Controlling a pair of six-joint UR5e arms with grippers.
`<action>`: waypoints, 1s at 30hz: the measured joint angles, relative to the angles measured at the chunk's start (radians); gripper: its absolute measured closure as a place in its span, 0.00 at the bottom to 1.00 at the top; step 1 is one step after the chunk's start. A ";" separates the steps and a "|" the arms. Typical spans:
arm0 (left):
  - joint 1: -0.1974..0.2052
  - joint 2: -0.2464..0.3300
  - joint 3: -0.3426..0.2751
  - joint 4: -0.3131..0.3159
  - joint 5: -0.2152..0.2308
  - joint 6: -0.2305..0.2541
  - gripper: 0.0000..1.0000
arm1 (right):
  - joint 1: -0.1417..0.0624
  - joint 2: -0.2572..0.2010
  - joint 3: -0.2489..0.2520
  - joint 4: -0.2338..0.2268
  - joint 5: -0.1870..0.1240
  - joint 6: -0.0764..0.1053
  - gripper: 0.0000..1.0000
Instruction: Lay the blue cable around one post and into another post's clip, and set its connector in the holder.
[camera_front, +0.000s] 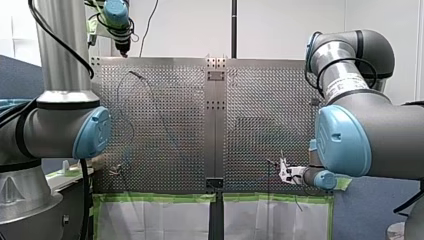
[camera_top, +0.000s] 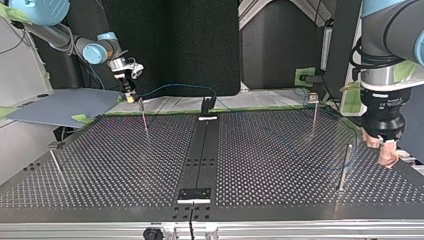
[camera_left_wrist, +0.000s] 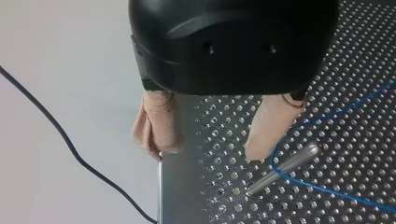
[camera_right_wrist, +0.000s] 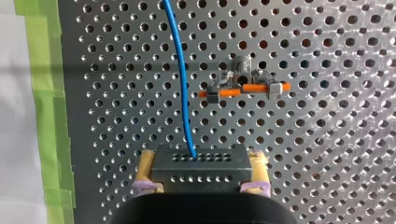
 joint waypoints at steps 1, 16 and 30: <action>0.000 0.000 0.000 0.000 0.000 0.008 0.00 | 0.000 0.000 0.000 0.000 0.000 0.000 1.00; -0.001 0.000 0.000 0.000 -0.010 0.102 0.00 | 0.000 0.000 0.000 0.000 0.000 -0.002 1.00; 0.000 0.001 0.000 0.000 -0.029 0.098 0.00 | 0.000 0.000 0.000 0.002 -0.001 -0.002 1.00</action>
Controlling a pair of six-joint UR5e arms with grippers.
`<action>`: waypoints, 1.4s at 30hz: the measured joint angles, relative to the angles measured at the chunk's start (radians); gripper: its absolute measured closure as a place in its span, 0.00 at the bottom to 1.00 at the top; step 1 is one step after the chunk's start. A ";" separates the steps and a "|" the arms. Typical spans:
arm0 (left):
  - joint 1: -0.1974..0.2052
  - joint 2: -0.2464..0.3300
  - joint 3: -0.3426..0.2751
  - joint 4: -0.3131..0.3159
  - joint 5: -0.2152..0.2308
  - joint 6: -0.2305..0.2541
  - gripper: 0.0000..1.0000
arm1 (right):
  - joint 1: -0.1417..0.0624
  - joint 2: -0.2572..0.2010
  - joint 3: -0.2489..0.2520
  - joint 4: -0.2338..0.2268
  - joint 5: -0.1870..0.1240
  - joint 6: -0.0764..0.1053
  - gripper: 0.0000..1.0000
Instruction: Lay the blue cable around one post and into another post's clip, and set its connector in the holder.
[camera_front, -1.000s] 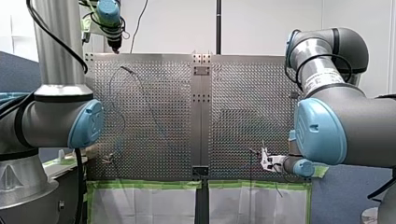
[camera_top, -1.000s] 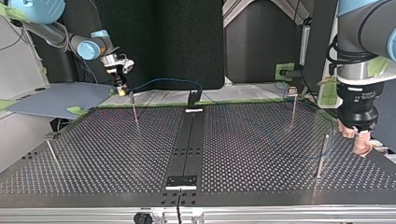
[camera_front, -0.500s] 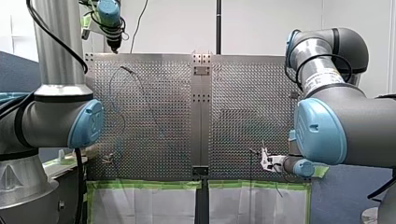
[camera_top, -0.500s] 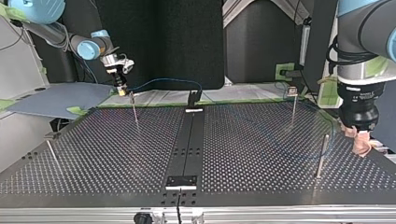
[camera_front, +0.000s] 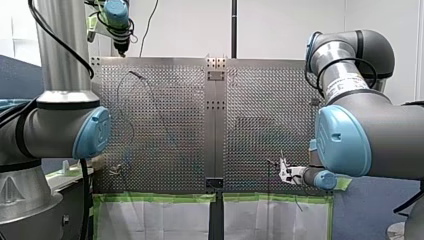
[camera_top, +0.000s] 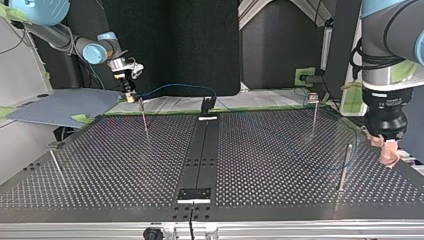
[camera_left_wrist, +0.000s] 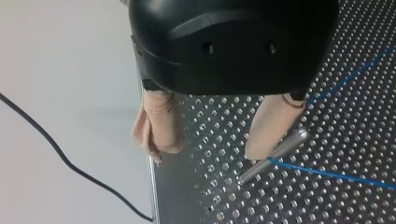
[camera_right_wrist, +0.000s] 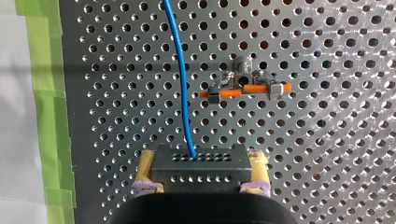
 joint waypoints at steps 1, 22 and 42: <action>0.000 0.000 0.000 0.000 -0.005 -0.001 0.00 | 0.000 0.000 0.000 0.000 0.000 0.000 1.00; 0.000 0.011 0.000 0.006 -0.046 -0.013 0.00 | 0.000 0.000 0.000 -0.001 0.000 0.000 1.00; 0.004 0.018 0.000 0.016 -0.064 -0.019 0.00 | 0.000 0.000 0.000 -0.005 0.000 0.000 1.00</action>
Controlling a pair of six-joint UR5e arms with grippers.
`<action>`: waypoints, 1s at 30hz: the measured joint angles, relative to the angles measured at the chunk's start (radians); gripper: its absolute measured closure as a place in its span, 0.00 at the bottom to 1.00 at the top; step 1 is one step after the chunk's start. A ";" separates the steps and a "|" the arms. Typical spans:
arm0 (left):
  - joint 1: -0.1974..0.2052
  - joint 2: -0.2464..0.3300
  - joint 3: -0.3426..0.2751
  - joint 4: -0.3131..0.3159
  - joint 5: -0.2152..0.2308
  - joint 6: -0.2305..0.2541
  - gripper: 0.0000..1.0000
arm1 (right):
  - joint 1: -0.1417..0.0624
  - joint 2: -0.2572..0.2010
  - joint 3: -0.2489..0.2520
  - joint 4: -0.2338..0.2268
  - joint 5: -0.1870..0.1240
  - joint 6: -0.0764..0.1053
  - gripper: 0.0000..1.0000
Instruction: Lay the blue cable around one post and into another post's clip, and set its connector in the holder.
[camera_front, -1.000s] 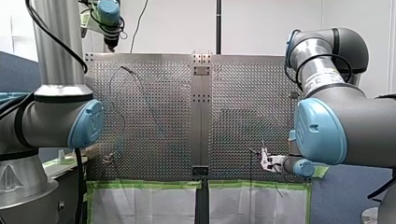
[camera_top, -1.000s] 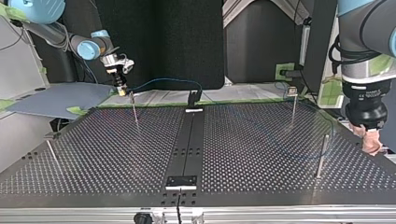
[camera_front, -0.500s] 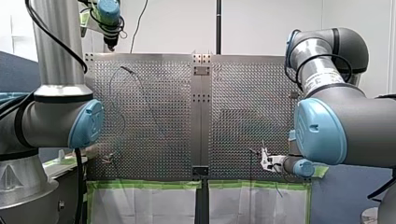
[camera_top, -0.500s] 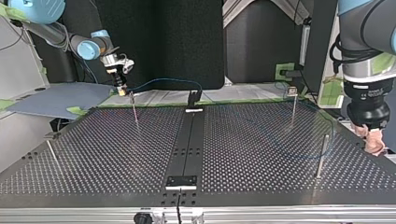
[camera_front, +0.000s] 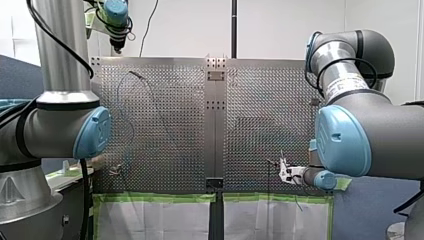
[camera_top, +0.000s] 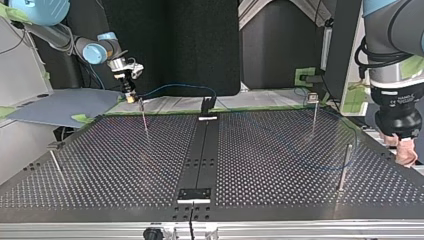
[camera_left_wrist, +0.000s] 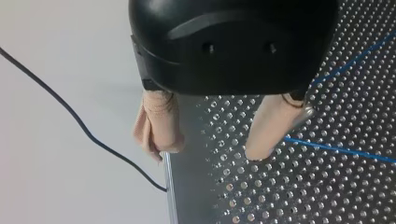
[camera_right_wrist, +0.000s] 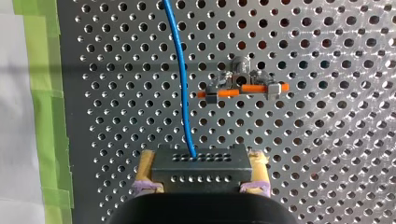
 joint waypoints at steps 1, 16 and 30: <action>0.000 0.000 0.000 0.001 -0.004 0.000 0.00 | 0.000 0.000 0.000 0.000 0.000 0.000 1.00; 0.003 0.004 0.000 0.013 -0.031 0.000 0.00 | 0.000 0.000 0.000 -0.003 -0.001 0.000 1.00; -0.024 0.004 -0.029 0.029 0.038 -0.025 0.00 | 0.000 0.000 0.000 -0.003 -0.002 -0.001 1.00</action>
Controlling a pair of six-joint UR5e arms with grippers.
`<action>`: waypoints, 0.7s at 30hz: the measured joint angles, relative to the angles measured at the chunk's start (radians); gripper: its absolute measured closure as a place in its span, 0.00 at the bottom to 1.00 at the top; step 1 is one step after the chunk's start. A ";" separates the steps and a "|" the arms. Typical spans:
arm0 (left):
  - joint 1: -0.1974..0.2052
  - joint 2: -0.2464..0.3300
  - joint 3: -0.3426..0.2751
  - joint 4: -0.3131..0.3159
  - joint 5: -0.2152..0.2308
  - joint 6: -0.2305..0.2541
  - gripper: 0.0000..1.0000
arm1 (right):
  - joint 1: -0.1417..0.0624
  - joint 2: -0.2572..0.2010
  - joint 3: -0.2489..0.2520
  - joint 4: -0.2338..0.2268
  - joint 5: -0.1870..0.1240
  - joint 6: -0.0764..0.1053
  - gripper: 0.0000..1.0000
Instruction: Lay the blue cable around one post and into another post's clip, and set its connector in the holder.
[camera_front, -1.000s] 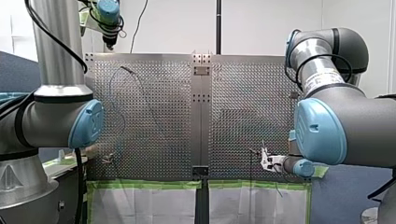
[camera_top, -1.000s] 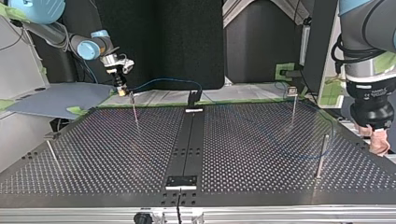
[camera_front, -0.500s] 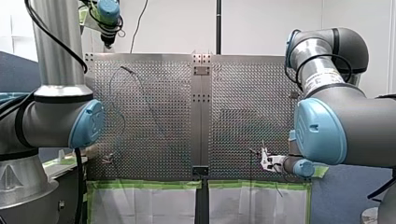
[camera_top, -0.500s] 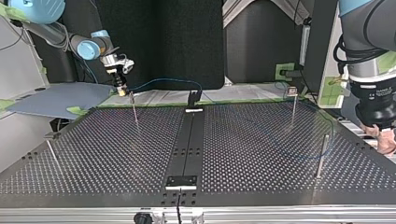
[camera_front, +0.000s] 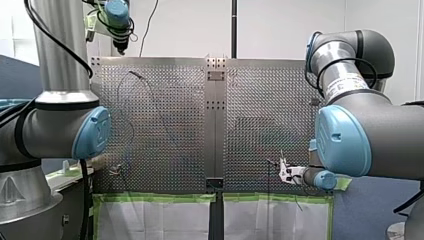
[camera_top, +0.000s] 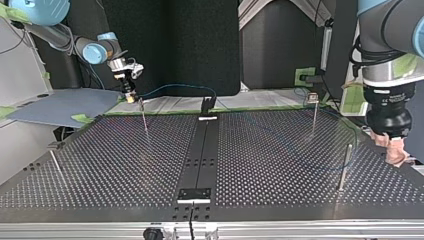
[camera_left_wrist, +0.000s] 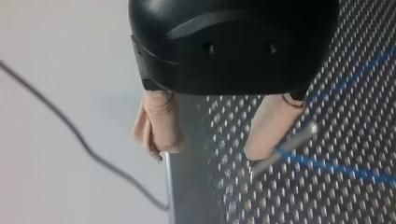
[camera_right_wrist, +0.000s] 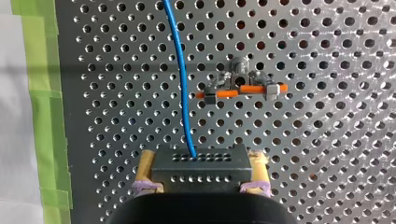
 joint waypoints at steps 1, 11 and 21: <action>-0.006 0.000 -0.007 0.006 0.007 -0.006 0.00 | 0.000 0.000 0.000 0.001 0.000 0.000 1.00; -0.093 -0.017 -0.095 0.092 0.097 -0.092 0.00 | -0.011 0.000 0.000 0.008 0.003 0.003 1.00; -0.178 -0.095 -0.180 0.178 0.063 -0.177 0.00 | -0.026 0.000 0.000 0.017 0.018 0.002 1.00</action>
